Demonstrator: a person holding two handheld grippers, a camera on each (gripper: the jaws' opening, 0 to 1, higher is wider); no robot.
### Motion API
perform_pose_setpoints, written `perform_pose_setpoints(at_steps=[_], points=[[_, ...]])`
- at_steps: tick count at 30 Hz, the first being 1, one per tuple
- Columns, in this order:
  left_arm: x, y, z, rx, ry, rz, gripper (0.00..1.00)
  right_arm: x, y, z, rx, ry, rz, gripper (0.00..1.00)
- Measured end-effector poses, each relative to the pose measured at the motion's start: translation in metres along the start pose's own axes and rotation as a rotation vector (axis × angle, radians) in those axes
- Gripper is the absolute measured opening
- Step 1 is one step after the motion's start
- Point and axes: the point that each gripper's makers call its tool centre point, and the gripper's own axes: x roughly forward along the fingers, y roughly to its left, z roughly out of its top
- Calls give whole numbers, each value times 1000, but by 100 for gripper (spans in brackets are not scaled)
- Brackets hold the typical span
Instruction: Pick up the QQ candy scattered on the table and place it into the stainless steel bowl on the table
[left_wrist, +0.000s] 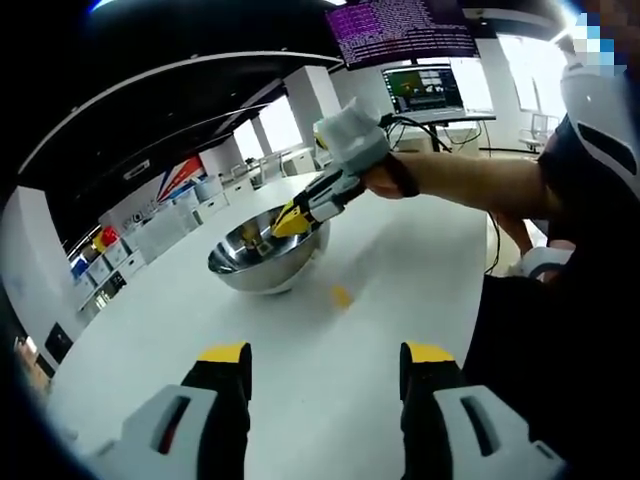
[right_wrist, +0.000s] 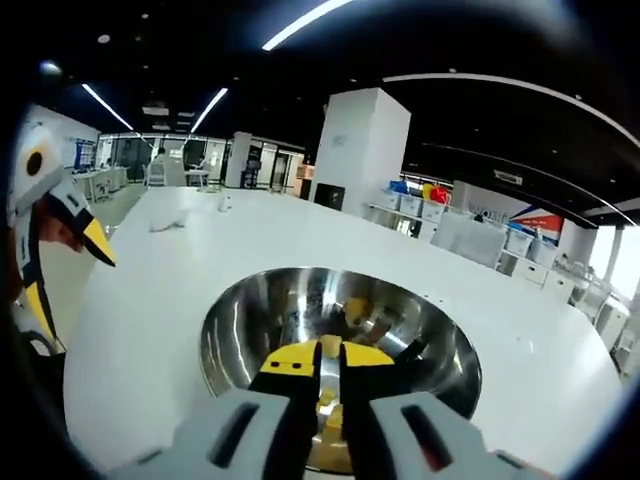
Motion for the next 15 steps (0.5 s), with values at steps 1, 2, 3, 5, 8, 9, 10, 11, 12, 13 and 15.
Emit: perform_pose_setpoints(at_steps=[1, 2, 3, 5, 8, 9, 10, 11, 12, 13, 15], points=[[0, 0, 0, -1, 1, 0, 60, 0, 0, 0, 1, -1, 1, 9], [0, 0, -1, -2, 3, 0, 60, 1, 0, 1, 3, -1, 1, 10], [0, 0, -1, -2, 3, 1, 60, 1, 1, 1, 5, -2, 1, 10], [0, 0, -1, -2, 2, 1, 60, 0, 1, 1, 8, -4, 1, 12], [0, 0, 1, 0, 0, -1, 60, 0, 1, 1, 13, -9, 0, 12], [1, 0, 1, 0, -1, -2, 60, 0, 1, 1, 14, -11, 1, 12], [1, -1, 1, -1, -1, -2, 60, 0, 0, 1, 14, -12, 1, 12], [1, -1, 1, -1, -1, -3, 60, -1, 0, 1, 13, -15, 0, 14], [1, -1, 1, 0, -1, -3, 60, -1, 0, 1, 5, -18, -3, 16], [1, -1, 1, 0, 0, -2, 60, -2, -1, 2, 0, -20, -7, 18], [1, -1, 1, -1, -1, -2, 60, -6, -6, 7, -9, -48, -28, 19]])
